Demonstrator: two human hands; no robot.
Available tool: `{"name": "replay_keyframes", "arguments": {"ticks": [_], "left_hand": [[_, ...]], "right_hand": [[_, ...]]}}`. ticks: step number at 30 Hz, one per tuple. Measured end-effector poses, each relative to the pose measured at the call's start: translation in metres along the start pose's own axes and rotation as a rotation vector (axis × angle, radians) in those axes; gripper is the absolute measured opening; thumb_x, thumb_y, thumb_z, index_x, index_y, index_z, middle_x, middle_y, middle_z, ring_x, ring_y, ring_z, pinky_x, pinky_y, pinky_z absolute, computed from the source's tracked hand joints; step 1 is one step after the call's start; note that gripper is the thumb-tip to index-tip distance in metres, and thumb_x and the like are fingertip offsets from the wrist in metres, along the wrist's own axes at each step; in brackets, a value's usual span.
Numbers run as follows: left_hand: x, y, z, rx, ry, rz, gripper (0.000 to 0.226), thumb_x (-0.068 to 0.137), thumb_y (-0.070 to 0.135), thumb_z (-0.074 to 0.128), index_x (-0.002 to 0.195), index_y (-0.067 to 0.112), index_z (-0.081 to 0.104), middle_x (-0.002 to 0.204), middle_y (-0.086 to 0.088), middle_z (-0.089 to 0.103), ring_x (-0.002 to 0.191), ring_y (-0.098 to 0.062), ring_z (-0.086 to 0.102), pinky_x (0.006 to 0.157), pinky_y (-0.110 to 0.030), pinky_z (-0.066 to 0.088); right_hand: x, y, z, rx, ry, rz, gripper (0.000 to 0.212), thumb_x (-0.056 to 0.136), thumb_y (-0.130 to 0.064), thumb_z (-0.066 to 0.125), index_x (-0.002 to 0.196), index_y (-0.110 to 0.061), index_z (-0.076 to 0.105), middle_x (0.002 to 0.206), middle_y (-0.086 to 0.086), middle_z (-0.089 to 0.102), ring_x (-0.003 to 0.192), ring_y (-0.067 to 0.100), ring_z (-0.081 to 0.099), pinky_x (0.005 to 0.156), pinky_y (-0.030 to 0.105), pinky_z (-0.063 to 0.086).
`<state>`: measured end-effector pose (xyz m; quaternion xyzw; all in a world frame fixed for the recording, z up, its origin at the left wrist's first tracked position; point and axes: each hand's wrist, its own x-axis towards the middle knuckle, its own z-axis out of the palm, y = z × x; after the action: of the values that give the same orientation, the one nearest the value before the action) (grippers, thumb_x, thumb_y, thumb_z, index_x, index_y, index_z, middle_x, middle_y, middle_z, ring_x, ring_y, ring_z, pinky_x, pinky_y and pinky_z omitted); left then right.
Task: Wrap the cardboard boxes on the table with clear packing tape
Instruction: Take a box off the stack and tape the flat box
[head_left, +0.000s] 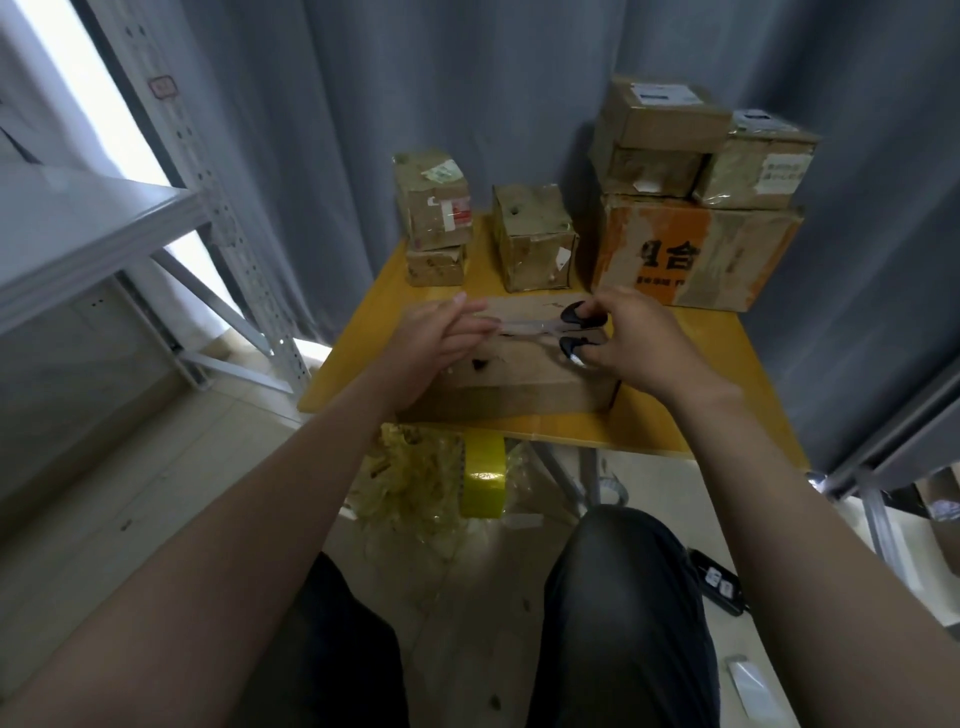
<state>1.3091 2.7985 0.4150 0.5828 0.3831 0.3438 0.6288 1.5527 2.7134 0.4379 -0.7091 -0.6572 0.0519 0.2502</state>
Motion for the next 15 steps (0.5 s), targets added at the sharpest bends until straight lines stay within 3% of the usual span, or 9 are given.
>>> {"name": "replay_keyframes", "arguments": {"ticks": [3,6,9,12,14,15], "left_hand": [[-0.006,-0.005,-0.010,-0.150,0.227,0.006,0.035,0.112,0.025,0.042,0.115,0.002,0.067,0.111,-0.019,0.076,0.113,-0.032,0.072,0.099,-0.044,0.057],[-0.025,0.008,-0.008,-0.003,0.385,0.091,0.042,0.109,0.020,0.047,0.077,0.008,0.071,0.073,-0.012,0.074,0.072,-0.026,0.073,0.069,-0.035,0.059],[-0.070,-0.003,0.004,0.113,0.432,0.112,0.049,0.105,0.021,0.050,0.058,0.015,0.062,0.054,-0.003,0.060,0.049,-0.016,0.055,0.049,-0.027,0.044],[-0.097,-0.052,0.019,0.142,0.465,-0.070,0.032,0.104,0.028,0.054,0.075,0.017,0.065,0.070,-0.002,0.062,0.062,-0.014,0.056,0.060,-0.030,0.045],[-0.099,-0.078,0.030,0.116,0.421,-0.262,0.018,0.102,0.037,0.060,0.105,0.020,0.063,0.101,-0.005,0.068,0.087,-0.019,0.064,0.076,-0.035,0.051],[-0.097,-0.084,0.037,0.081,0.390,-0.336,0.027,0.100,0.040,0.064,0.118,0.021,0.057,0.114,-0.006,0.066,0.099,-0.021,0.064,0.081,-0.037,0.053]], "right_hand": [[-0.003,-0.022,0.016,0.391,-0.086,0.062,0.027,0.084,-0.016,0.083,0.106,-0.022,0.069,0.105,-0.006,0.063,0.092,0.013,0.061,0.074,0.024,0.048],[-0.002,-0.035,0.040,0.496,-0.159,0.079,0.016,0.084,-0.019,0.083,0.090,-0.029,0.071,0.092,-0.010,0.068,0.084,0.006,0.062,0.075,0.028,0.051],[0.003,-0.027,0.051,0.529,-0.125,0.137,0.015,0.084,-0.022,0.083,0.087,-0.031,0.071,0.086,-0.011,0.067,0.079,0.006,0.061,0.070,0.024,0.045],[0.002,-0.020,0.054,0.602,-0.123,0.142,0.021,0.082,-0.021,0.085,0.099,-0.028,0.076,0.092,-0.009,0.071,0.081,0.005,0.061,0.068,0.018,0.045],[-0.002,-0.020,0.052,0.624,-0.099,0.120,0.024,0.082,-0.017,0.084,0.102,-0.028,0.075,0.093,-0.011,0.071,0.077,0.002,0.059,0.066,0.013,0.044],[-0.006,-0.020,0.050,0.649,-0.094,0.096,0.025,0.083,-0.013,0.083,0.103,-0.027,0.075,0.088,-0.014,0.070,0.072,0.000,0.057,0.065,0.013,0.044]]}}
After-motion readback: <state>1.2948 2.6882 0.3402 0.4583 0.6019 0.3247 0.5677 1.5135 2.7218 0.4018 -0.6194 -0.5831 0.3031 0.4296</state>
